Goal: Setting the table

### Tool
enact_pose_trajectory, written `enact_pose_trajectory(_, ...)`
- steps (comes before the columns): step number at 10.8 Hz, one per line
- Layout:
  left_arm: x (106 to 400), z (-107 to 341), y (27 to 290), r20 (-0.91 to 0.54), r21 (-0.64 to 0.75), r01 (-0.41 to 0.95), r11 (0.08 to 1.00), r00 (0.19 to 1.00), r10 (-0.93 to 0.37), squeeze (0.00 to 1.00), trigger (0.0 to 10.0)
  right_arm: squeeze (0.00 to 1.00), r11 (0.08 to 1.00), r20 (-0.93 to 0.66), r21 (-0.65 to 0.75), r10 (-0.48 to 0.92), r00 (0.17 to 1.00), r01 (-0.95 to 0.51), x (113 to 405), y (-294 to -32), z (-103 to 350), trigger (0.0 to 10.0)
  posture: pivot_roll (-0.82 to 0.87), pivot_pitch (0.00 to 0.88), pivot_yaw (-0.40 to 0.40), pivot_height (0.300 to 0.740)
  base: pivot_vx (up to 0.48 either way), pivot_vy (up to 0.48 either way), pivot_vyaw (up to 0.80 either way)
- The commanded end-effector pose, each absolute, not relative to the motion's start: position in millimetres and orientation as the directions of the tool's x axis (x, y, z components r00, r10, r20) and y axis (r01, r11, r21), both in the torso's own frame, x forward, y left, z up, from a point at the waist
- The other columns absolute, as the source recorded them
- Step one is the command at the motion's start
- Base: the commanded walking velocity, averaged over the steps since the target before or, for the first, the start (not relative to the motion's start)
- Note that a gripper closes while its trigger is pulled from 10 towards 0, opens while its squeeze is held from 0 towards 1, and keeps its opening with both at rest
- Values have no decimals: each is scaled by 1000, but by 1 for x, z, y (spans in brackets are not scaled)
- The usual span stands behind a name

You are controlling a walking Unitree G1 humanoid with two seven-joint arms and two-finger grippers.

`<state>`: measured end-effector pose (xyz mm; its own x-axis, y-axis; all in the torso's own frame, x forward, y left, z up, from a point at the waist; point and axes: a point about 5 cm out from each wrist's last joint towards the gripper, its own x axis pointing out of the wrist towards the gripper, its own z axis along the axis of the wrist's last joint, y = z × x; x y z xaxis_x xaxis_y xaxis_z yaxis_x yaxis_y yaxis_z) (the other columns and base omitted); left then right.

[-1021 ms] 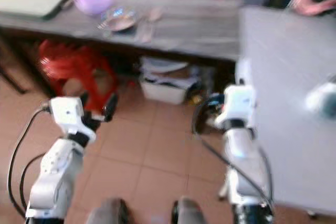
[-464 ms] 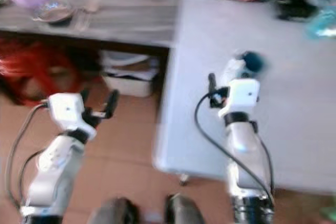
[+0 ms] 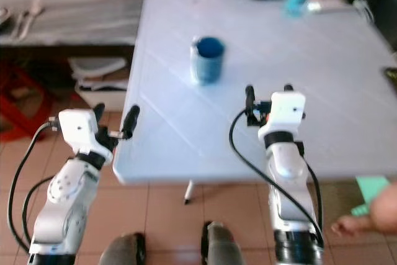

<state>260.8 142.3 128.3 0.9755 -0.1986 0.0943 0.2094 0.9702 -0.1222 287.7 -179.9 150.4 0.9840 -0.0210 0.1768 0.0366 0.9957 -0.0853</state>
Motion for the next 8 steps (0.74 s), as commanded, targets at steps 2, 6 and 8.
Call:
enact_pose_trajectory(2, 258, 126, 151, 77, -103, 173, 980, 983, -166, 0, 10000, 0, 996, 182, -88, 5, 983, 11, 293, -174, 152, 10000, -14, 205, 7, 740, 0, 0, 0)
enact_pose_trajectory(6, 260, 125, 155, 63, -62, 121, 991, 991, -117, 0, 10000, 0, 980, 184, -95, 192, 964, -177, 315, -148, 164, 10000, -7, 223, 18, 740, 0, 0, 0)
enact_pose_trajectory(8, 259, 125, 155, 59, -60, 122, 991, 991, -119, 0, 10000, 0, 974, 187, -95, 222, 957, -207, 322, -144, 169, 10000, -3, 228, 19, 740, 0, 0, 0)
